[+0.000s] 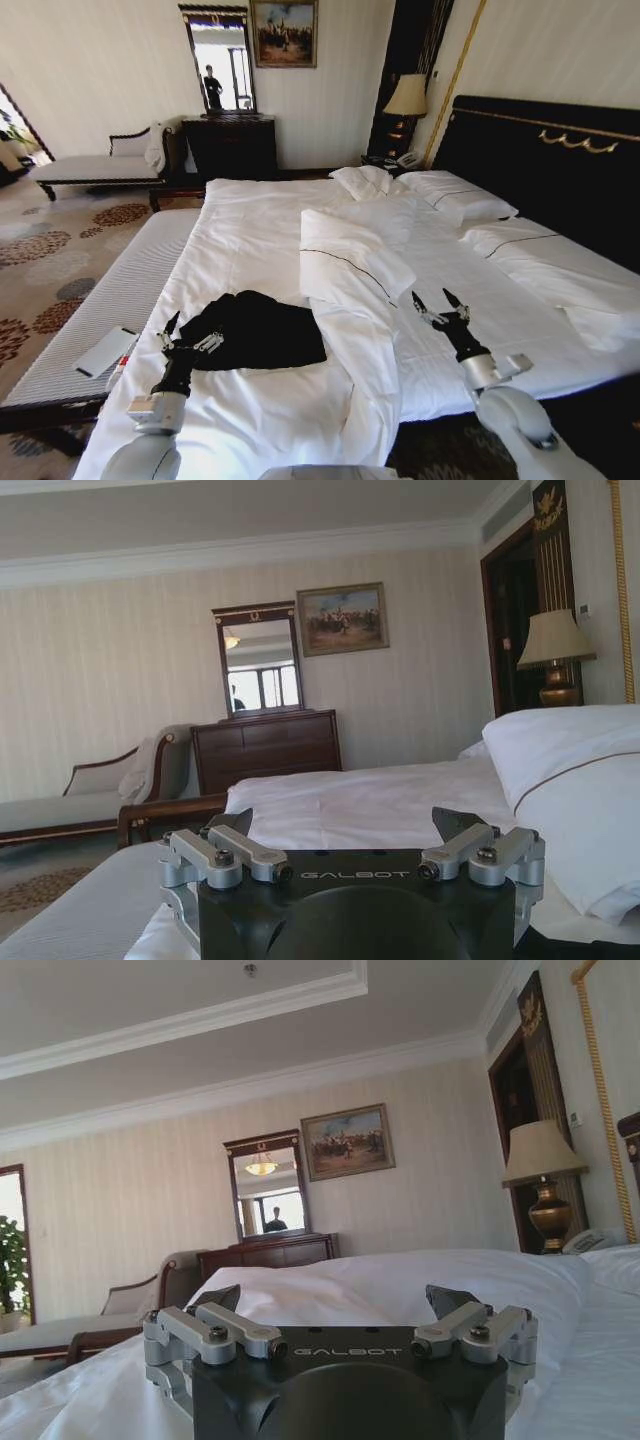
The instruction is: Fold the clothes on the bed.
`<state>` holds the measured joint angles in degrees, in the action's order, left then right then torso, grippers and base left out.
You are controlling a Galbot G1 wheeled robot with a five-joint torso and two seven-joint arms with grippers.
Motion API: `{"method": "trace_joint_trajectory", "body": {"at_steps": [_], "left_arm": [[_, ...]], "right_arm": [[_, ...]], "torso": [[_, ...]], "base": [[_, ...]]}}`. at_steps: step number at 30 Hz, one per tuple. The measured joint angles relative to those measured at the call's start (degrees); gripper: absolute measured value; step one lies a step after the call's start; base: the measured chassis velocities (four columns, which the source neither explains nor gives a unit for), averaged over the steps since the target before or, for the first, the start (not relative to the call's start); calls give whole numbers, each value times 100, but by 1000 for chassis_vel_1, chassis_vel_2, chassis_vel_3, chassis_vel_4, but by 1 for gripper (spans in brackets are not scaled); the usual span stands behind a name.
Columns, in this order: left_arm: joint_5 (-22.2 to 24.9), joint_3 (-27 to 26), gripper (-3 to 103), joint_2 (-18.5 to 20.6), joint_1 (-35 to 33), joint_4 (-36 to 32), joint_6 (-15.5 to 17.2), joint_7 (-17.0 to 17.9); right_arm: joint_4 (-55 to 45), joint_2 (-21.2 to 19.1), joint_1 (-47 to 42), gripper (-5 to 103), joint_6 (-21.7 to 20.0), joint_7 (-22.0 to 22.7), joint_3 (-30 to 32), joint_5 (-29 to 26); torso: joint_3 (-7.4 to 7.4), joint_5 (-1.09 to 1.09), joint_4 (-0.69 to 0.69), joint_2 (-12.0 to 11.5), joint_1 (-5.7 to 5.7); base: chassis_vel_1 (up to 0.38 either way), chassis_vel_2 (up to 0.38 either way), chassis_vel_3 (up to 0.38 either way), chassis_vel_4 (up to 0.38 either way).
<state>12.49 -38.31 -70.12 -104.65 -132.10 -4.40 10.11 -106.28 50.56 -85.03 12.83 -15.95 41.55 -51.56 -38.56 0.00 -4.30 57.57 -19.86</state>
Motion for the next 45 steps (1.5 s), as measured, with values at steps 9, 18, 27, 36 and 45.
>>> {"method": "trace_joint_trajectory", "body": {"at_steps": [9, 18, 27, 36, 45], "left_arm": [[-19, -194, 100, -50, -177, -60, 22, 15], [-62, -274, 100, -95, -257, -127, 30, 18], [-59, -315, 100, -111, -267, -146, 52, 15], [-4, -404, 100, -16, -262, -162, 82, 2], [14, -436, 100, 33, -263, -157, 115, -14]], "right_arm": [[1740, -611, 1195, 100, -333, -1311, -626, -742], [3137, -810, 2446, 100, -562, -2052, -1393, -938], [4443, -698, 3399, 100, -597, -2355, -2260, -826], [5546, -535, 4576, 100, -564, -2619, -2997, -768], [5746, -268, 4928, 100, -592, -2690, -3277, -724]], "torso": [[0, 0, -1, 0, -1], [0, 1, -2, -1, -1], [0, 0, -2, 0, -1], [0, -1, -1, 0, -1], [0, 0, -1, 0, -1]], "base": [[0, 0, 0, 0], [0, 0, 0, 0], [0, 0, 0, 0], [0, 0, 0, 0], [0, 0, 0, 0]]}}
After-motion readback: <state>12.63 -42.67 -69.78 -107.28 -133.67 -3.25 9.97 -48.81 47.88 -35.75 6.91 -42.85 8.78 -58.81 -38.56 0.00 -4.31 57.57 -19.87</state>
